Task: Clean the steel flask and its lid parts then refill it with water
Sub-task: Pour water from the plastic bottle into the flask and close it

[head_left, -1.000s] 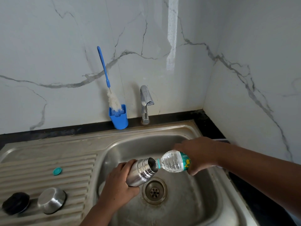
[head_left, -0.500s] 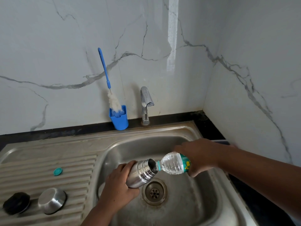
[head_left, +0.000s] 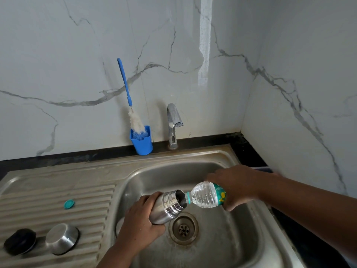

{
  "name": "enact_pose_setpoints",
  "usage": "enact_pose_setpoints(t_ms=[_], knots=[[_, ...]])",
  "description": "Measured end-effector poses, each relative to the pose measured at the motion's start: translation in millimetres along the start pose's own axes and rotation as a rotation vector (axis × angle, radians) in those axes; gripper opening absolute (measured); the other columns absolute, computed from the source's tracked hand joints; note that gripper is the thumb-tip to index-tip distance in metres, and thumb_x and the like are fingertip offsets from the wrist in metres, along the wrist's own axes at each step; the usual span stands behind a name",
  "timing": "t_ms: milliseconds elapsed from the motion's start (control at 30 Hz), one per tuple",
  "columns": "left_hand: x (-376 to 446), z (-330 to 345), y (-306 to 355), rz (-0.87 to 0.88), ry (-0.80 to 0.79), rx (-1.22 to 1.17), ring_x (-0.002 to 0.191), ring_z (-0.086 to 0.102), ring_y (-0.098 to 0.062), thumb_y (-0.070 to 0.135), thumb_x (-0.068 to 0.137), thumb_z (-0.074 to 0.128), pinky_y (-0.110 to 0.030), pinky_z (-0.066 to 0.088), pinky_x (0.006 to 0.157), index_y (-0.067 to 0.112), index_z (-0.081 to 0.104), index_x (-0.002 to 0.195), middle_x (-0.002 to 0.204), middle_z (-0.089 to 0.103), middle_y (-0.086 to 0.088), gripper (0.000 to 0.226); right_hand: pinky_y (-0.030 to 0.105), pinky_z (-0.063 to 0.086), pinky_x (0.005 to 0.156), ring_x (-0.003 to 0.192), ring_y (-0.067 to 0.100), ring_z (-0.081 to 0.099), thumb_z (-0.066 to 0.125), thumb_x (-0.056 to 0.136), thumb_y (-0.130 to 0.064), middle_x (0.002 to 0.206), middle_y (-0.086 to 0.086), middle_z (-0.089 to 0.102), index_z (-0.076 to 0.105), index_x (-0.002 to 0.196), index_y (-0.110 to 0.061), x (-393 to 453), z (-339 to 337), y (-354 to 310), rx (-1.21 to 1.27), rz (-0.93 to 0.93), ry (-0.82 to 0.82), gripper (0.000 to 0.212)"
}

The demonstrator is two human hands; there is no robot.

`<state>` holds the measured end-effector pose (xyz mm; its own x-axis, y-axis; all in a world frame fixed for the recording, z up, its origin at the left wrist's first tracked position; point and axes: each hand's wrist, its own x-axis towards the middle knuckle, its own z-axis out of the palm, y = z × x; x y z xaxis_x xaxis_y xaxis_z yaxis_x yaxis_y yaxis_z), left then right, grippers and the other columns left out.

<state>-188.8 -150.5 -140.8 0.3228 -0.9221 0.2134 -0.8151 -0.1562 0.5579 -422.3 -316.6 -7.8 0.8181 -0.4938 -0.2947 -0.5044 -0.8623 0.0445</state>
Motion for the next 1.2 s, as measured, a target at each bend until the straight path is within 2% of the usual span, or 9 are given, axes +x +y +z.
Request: enact_pose_setpoints(t_ms=[133, 267, 400, 567, 1200], knots=[[0.4, -0.2, -0.1, 0.008, -0.005, -0.004, 0.107, 0.057, -0.014, 0.048, 0.048, 0.061, -0.038, 0.047, 0.092, 0.049, 0.038, 0.128, 0.113, 0.043, 0.027, 0.084, 0.029, 0.047, 0.082, 0.103, 0.013, 0.056, 0.077, 0.071, -0.039, 0.123, -0.007, 0.057, 0.038, 0.135, -0.035, -0.3, -1.1, -0.4, 0.014, -0.002, -0.002, 0.076], [1.5, 1.7, -3.2, 0.017, 0.001, 0.009, 0.108, 0.059, -0.016, 0.048, 0.048, 0.062, -0.037, 0.047, 0.091, 0.04, 0.048, 0.131, 0.114, 0.043, 0.027, 0.085, 0.029, 0.048, 0.082, 0.103, 0.012, 0.057, 0.077, 0.07, -0.04, 0.123, -0.007, 0.057, 0.037, 0.135, -0.035, -0.1, -0.9, -0.2, 0.006, -0.007, 0.0, 0.076], [1.7, 2.7, -3.6, 0.03, 0.009, 0.004, 0.105, 0.06, -0.016, 0.047, 0.047, 0.062, -0.034, 0.046, 0.089, 0.047, 0.041, 0.128, 0.112, 0.044, 0.027, 0.084, 0.029, 0.048, 0.081, 0.102, 0.013, 0.057, 0.077, 0.069, -0.04, 0.12, -0.007, 0.057, 0.038, 0.134, -0.036, 0.6, -1.4, 0.6, -0.005, -0.004, 0.008, 0.076], [1.8, 1.7, -2.4, 0.059, 0.032, 0.002, 0.102, 0.063, -0.019, 0.046, 0.046, 0.061, -0.034, 0.048, 0.086, 0.047, 0.036, 0.127, 0.11, 0.046, 0.024, 0.085, 0.031, 0.049, 0.083, 0.102, 0.013, 0.057, 0.078, 0.068, -0.041, 0.12, -0.008, 0.057, 0.038, 0.133, -0.036, 0.3, 0.3, 0.8, 0.0, -0.004, 0.009, 0.076], [4.6, 1.9, -5.0, 0.092, 0.022, 0.027, 0.102, 0.063, -0.019, 0.048, 0.046, 0.061, -0.039, 0.05, 0.087, 0.047, 0.037, 0.128, 0.111, 0.051, 0.02, 0.086, 0.027, 0.04, 0.074, 0.099, 0.012, 0.055, 0.076, 0.07, -0.041, 0.119, -0.007, 0.056, 0.038, 0.131, -0.034, -3.7, -4.8, -0.5, -0.033, 0.008, -0.007, 0.072]])
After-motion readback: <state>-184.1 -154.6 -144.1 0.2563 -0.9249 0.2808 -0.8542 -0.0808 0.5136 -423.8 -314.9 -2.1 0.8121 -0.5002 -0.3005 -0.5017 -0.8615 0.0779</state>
